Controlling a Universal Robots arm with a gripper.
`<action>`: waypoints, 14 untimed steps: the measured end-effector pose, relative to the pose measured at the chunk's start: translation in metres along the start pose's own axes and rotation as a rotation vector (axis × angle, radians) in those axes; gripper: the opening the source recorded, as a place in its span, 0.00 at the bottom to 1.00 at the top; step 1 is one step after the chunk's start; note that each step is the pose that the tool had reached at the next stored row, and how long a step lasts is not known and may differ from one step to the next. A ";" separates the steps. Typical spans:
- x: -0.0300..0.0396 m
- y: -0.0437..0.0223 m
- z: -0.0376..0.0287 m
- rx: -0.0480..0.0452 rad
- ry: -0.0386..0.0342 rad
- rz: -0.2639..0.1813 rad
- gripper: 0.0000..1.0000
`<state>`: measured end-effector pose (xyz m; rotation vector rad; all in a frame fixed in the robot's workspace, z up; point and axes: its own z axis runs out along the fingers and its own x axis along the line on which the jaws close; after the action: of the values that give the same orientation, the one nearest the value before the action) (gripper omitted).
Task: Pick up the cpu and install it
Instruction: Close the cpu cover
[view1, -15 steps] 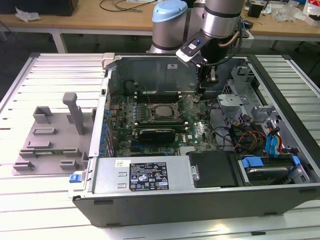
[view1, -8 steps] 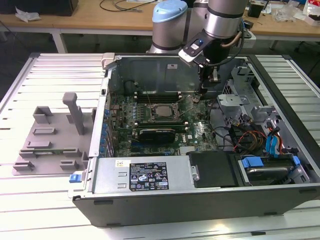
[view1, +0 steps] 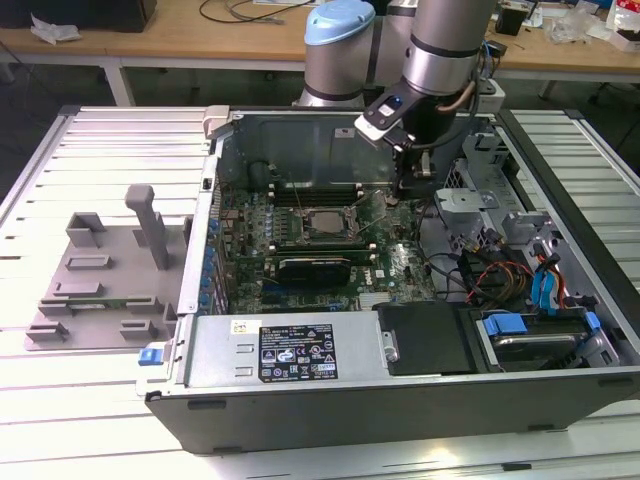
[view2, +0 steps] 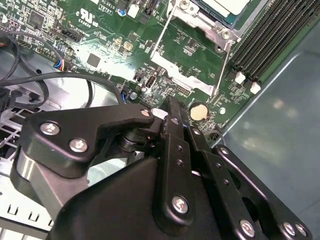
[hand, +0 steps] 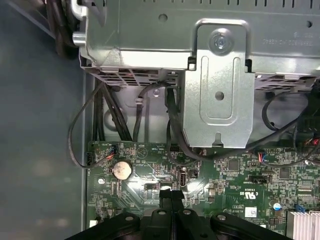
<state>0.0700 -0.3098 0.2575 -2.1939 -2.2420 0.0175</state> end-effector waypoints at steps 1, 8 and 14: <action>0.0000 0.0000 0.0013 0.0000 0.0001 0.000 0.11; 0.0000 0.0001 0.0117 0.0000 -0.0004 0.000 0.11; 0.0001 -0.0024 0.0122 0.0000 -0.0001 0.000 0.11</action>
<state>0.0675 -0.3098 0.2453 -2.1940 -2.2421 0.0175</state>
